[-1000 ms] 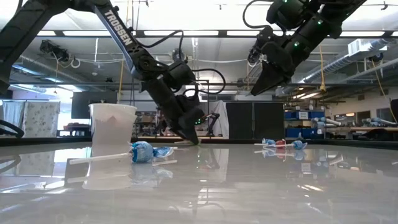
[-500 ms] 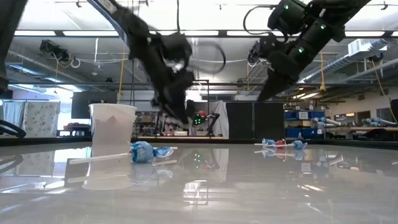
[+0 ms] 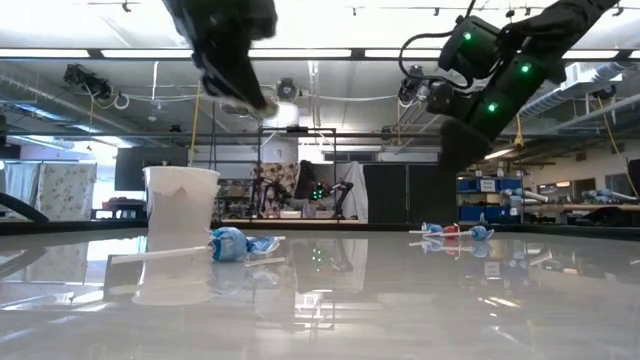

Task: Sort candy by brand, put in halloween buckets
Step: Put the green sucker into the left orange bucket

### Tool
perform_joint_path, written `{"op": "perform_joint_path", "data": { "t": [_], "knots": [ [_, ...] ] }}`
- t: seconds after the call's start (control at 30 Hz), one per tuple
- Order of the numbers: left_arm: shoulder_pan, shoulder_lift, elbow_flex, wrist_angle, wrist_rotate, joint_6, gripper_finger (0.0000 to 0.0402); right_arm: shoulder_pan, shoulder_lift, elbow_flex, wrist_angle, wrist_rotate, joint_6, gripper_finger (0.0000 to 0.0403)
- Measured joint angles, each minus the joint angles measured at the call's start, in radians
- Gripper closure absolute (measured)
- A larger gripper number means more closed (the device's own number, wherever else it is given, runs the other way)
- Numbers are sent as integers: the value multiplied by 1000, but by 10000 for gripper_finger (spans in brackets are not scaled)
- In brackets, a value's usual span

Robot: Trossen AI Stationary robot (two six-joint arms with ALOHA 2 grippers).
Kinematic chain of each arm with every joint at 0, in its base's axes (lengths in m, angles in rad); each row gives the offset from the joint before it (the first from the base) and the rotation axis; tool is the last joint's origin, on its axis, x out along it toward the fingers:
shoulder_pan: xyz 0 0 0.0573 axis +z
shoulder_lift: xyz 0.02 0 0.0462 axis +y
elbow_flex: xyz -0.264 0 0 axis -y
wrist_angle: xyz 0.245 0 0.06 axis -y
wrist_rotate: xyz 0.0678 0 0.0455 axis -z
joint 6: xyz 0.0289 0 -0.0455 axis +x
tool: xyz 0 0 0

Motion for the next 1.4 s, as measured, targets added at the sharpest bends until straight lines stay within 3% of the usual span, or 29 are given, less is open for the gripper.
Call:
{"op": "perform_joint_path", "data": {
  "t": [0.2, 0.43, 0.57, 0.77, 1.0, 1.4],
  "knots": [
    [-120, -68, 0, -118, -2, -183, 280, 1, 0, -29, 96, -68, -1, 224],
    [-271, -104, 0, -202, 0, -339, 280, 2, 0, -32, 141, -181, 103, 223],
    [-347, -126, 0, -210, -1, -425, 280, 2, 0, -33, 152, -178, 99, 225],
    [-451, -166, 0, -221, -87, -523, 280, -23, 0, -33, 217, -176, 39, 226],
    [-557, -213, 0, -240, -124, -660, 280, -33, 0, -32, 239, -182, 108, 226],
    [-753, -241, 0, -311, -95, -793, 280, 24, 0, -32, 266, -176, 113, 226]
  ]
}}
